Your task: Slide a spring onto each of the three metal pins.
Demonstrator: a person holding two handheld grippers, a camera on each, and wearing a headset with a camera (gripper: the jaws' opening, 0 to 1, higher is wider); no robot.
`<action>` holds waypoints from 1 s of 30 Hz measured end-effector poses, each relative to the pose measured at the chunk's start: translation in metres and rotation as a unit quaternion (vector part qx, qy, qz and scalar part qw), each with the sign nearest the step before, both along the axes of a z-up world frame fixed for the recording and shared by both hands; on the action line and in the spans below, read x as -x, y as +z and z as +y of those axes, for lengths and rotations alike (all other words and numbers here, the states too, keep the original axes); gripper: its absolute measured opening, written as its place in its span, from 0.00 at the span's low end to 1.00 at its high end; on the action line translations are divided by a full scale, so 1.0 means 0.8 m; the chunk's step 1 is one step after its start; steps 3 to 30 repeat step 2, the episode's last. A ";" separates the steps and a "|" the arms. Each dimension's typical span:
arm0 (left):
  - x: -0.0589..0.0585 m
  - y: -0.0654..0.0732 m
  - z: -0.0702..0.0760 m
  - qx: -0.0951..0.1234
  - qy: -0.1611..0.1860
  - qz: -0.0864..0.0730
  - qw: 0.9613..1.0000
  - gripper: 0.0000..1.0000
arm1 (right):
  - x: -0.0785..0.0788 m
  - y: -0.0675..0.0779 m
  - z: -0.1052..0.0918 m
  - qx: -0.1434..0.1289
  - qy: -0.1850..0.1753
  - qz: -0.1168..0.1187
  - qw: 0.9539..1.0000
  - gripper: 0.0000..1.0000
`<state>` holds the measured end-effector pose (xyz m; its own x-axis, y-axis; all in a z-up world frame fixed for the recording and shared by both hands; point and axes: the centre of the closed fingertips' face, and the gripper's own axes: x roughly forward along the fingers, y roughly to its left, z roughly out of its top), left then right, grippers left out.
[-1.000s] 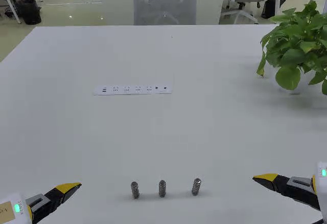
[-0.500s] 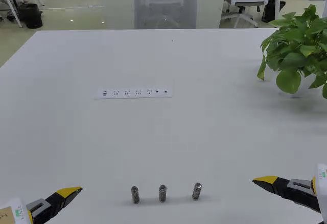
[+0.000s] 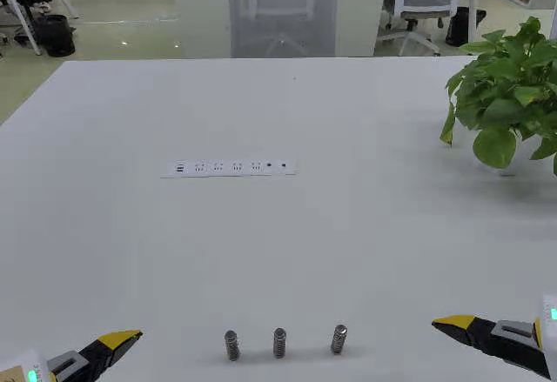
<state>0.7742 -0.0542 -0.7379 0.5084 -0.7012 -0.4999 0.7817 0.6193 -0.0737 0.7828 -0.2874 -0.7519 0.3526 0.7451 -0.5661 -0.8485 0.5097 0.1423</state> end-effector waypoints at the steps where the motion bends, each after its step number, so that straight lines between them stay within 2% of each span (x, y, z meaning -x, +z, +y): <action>1: 0.000 -0.001 -0.001 0.001 -0.001 0.001 1.000 1.00 | 0.000 -0.001 -0.002 0.000 0.000 0.000 1.000 0.86; 30: 0.001 -0.001 -0.001 0.000 -0.001 0.001 1.000 1.00 | -0.001 -0.001 -0.003 -0.001 -0.001 0.000 1.000 0.86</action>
